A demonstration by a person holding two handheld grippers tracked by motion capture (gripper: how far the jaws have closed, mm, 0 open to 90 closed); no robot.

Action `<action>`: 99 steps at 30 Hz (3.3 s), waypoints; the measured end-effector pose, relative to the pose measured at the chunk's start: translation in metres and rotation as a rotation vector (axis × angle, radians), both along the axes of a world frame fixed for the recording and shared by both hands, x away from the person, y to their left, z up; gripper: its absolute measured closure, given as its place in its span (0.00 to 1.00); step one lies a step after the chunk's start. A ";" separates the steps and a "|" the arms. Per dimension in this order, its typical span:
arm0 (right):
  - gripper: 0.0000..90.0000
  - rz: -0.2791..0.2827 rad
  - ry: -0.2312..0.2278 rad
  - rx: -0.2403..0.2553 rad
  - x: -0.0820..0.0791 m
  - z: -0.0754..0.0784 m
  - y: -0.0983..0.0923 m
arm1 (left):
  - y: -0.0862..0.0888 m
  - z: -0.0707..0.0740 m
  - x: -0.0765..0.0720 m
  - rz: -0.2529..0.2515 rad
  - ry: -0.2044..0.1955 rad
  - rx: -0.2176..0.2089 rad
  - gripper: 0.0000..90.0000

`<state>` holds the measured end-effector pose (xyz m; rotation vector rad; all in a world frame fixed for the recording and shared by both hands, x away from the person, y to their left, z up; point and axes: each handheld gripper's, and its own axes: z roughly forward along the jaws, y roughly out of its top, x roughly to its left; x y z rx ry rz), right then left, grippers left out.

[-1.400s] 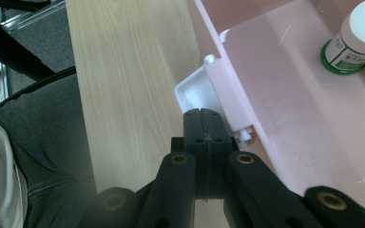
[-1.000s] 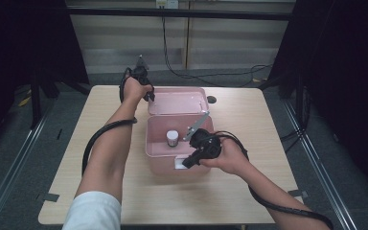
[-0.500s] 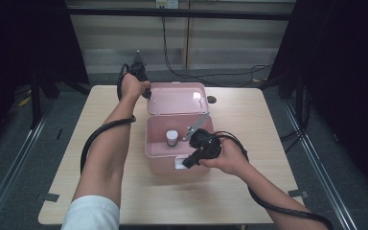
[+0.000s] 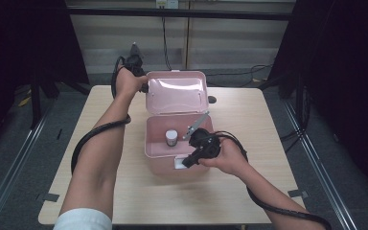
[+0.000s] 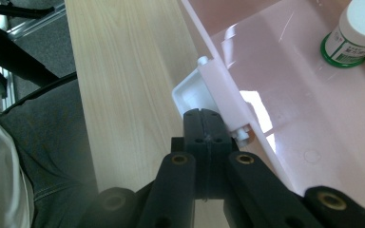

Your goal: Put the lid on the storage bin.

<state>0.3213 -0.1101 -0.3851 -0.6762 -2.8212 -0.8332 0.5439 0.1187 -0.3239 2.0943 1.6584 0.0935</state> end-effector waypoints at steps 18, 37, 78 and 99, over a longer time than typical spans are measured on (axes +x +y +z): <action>1.00 -0.032 -0.017 -0.036 -0.004 0.002 0.005 | 0.006 0.031 -0.024 -0.034 -0.016 -0.001 0.97; 1.00 -0.061 -0.019 -0.044 -0.003 0.004 0.008 | 0.012 0.044 -0.045 -0.060 -0.036 0.010 0.98; 1.00 -0.055 -0.022 -0.120 -0.003 0.009 0.023 | 0.010 0.054 -0.079 -0.115 -0.083 0.056 0.97; 1.00 -0.066 -0.021 -0.132 -0.001 0.009 0.026 | 0.010 0.056 -0.093 -0.121 -0.090 0.060 0.97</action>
